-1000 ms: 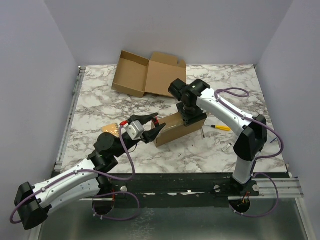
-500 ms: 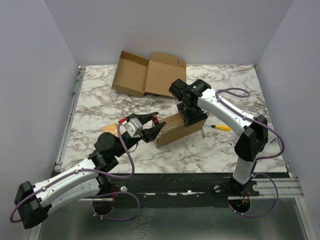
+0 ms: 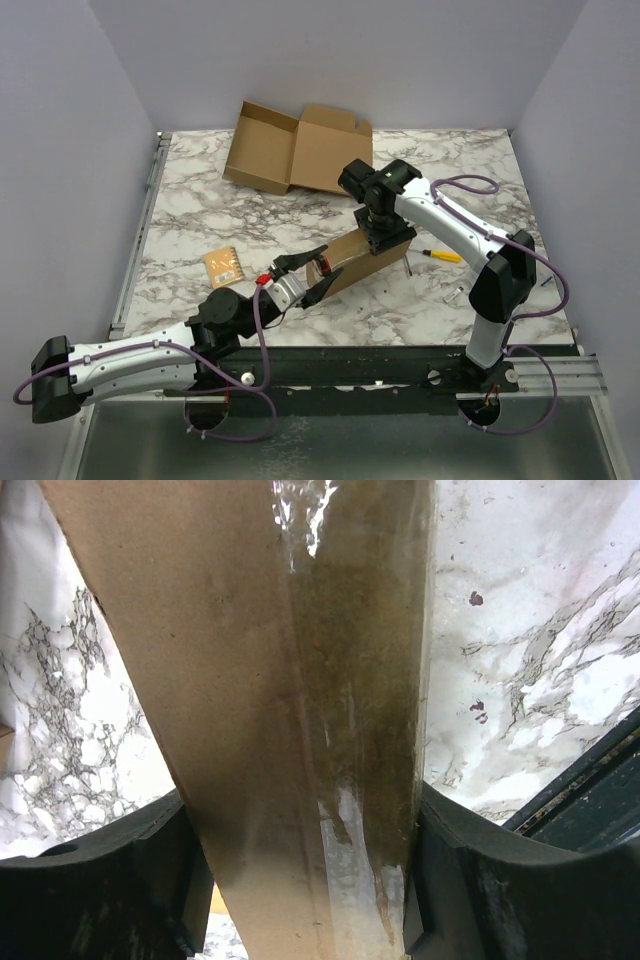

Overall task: Unpack the express box
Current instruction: Cut the express box at the center of the board.

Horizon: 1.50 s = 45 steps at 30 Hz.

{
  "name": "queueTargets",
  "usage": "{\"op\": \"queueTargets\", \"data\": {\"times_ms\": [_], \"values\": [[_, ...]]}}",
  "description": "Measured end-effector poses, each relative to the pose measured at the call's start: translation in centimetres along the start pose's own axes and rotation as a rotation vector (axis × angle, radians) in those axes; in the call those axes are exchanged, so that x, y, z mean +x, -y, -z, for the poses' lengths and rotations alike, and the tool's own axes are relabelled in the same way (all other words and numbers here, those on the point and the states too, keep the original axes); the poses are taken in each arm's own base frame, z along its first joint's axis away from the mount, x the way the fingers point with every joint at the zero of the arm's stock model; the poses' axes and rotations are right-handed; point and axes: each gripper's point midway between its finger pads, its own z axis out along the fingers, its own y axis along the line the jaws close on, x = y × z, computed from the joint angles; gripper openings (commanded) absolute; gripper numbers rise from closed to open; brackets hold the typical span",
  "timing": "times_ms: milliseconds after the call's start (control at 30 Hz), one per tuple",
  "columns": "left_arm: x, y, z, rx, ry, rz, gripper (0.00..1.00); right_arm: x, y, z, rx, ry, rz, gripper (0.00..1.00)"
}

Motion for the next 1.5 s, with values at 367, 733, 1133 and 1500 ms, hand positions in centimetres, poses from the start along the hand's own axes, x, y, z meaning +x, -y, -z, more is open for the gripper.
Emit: {"op": "queueTargets", "data": {"times_ms": [367,733,1133,1500], "values": [[-0.4,0.8,-0.5,-0.015,-0.033,-0.008,0.00,-0.2,0.1,-0.1,0.005,0.000,0.001,0.19],[-0.4,-2.6,0.3,-0.253,-0.108,0.113,0.00,-0.1,0.0,-0.2,-0.041,-0.032,0.006,0.62],[-3.1,-3.0,-2.4,-0.271,-0.161,0.101,0.00,-0.4,-1.3,0.0,-0.106,-0.024,0.056,0.70],[-12.0,-5.0,-5.1,-0.310,0.008,0.112,0.00,-0.7,-2.8,-1.2,-0.122,0.034,0.052,0.92]]}}
